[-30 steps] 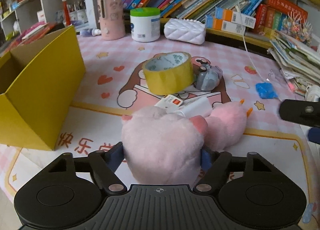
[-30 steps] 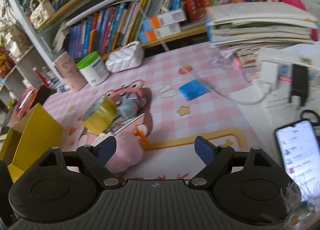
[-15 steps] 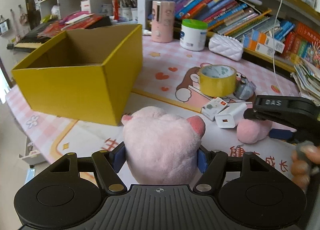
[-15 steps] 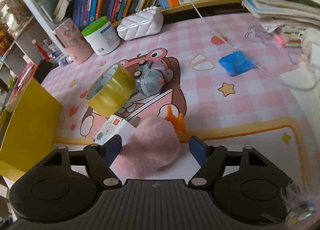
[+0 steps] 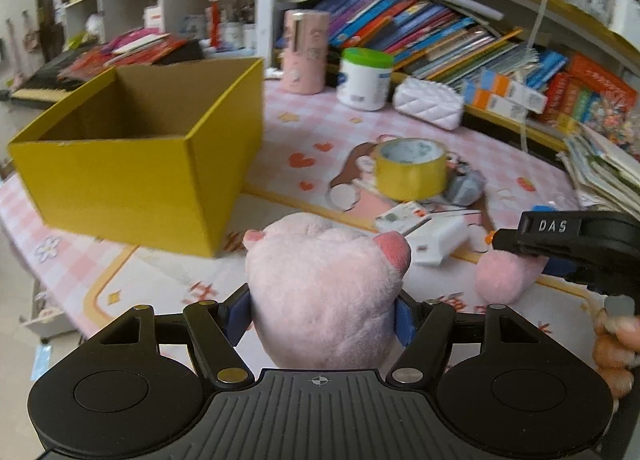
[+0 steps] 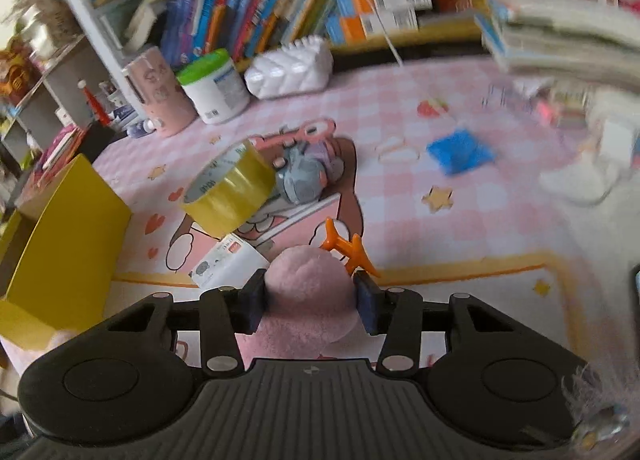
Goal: Organize objects
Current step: 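Carry the pink plush toy with the left gripper over the yellow box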
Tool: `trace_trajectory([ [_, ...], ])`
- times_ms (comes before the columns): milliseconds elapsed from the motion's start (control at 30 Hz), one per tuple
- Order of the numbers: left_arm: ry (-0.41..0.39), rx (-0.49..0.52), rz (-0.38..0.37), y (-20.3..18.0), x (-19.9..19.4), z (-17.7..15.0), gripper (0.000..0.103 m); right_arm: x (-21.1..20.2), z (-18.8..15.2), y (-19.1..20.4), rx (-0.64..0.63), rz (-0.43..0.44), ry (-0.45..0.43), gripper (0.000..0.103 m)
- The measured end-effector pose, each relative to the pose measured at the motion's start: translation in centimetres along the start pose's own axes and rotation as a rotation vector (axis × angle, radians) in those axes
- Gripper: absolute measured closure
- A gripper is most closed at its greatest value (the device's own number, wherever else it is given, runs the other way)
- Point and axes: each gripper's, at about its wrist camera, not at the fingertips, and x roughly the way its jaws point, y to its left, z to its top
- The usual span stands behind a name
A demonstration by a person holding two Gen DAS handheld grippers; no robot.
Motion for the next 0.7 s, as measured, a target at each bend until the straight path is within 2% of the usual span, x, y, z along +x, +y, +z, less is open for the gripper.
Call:
trace_trajectory([
  [233, -0.069, 0.059, -0.109, 0.1, -0.9, 1.2, 0.034, -4.1, -1.3, 2.6, -0.134, -0.052, -0.090, 0.060],
  [367, -0.098, 0.107, -0.171, 1.1, -1.8, 1.2, 0.034, -5.8, -2.4, 4.5, -0.159, -0.087, -0.135, 0.060],
  [533, -0.111, 0.130, -0.212, 5.1, -3.3, 0.3, 0.034, -6.9, -4.8, 7.8, -0.136, -0.124, -0.136, 0.060],
  [700, -0.113, 0.082, -0.198, 10.6, -5.1, -0.3, 0.034, -8.7, -8.3, 12.6, -0.167, -0.120, -0.130, 0.060],
])
